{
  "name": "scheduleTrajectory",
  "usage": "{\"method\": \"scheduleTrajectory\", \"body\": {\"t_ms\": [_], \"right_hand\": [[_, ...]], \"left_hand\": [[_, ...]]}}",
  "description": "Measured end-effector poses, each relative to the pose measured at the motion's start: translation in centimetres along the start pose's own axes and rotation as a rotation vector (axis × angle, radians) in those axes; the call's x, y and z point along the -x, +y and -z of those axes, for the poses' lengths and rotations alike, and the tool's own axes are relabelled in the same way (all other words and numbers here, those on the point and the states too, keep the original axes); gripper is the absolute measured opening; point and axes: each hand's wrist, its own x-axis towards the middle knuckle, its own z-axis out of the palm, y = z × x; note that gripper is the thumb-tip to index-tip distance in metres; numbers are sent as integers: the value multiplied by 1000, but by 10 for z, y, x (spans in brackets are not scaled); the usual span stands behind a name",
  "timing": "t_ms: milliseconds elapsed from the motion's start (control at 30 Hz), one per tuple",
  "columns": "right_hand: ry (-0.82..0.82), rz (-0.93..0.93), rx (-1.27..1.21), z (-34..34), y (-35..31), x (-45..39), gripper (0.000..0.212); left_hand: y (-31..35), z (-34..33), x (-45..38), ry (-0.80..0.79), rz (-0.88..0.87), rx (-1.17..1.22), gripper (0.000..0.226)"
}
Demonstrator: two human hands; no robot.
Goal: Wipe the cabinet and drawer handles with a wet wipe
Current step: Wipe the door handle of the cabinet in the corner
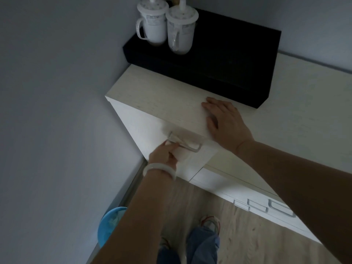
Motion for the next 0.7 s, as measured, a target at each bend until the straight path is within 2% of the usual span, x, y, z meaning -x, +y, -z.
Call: {"method": "scheduleTrajectory", "body": {"t_ms": [167,267,333,467,633,700], "right_hand": [[-7,-4,8,0,-1,-1,46],[-15,-5,19,0,-1,-1,46],[-10,0,16,0,0,0,46],[-5,5,18,0,1,-1,46],[-14,0,8,-1,1,-1,49],[-11,-3,6,-1,1,-1,50]], "left_hand": [[-14,-14,14,-16,30,-12,38],[-25,-23,19,-38,47,-29,45],[-23,-21,19,-41,60,-75,31],[-13,-8,12,-81,119,-29,30],[12,10,3,-165,87,154,57],[22,16,1,-197,103,178,53]]}}
